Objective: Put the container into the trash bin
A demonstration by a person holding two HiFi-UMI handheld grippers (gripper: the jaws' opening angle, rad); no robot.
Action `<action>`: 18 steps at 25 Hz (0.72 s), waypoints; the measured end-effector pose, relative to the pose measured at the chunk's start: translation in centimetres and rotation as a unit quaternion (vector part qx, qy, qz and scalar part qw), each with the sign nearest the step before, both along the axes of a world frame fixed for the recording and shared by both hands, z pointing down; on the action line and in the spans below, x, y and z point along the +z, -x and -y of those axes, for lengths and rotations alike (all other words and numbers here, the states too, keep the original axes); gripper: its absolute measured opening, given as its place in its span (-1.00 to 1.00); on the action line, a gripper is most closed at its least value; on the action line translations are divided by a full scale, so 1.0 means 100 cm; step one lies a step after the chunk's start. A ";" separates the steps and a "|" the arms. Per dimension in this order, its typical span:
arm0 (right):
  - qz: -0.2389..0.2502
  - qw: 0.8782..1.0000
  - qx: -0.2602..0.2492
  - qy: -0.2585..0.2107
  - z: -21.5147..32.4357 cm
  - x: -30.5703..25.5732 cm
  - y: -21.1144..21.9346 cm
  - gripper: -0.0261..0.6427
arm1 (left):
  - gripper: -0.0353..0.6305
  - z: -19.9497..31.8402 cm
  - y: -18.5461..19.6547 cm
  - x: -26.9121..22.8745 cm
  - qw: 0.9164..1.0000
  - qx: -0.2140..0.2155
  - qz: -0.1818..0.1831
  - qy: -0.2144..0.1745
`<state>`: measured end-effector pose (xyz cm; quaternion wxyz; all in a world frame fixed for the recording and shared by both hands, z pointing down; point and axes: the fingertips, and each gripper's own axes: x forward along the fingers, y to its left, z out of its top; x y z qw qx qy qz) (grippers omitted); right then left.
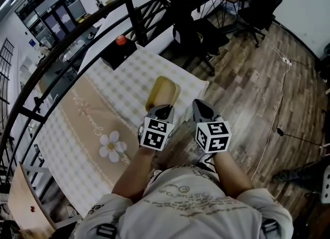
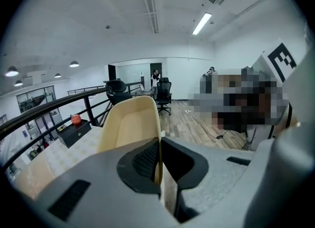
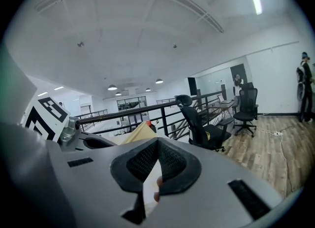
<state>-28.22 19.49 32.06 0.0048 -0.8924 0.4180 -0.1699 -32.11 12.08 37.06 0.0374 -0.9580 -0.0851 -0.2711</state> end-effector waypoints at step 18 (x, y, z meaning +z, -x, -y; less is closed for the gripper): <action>0.009 1.000 0.003 -0.013 -0.143 -0.002 -0.144 -0.95 | -0.84 -0.145 -0.145 -0.010 1.000 0.004 -0.005 -0.019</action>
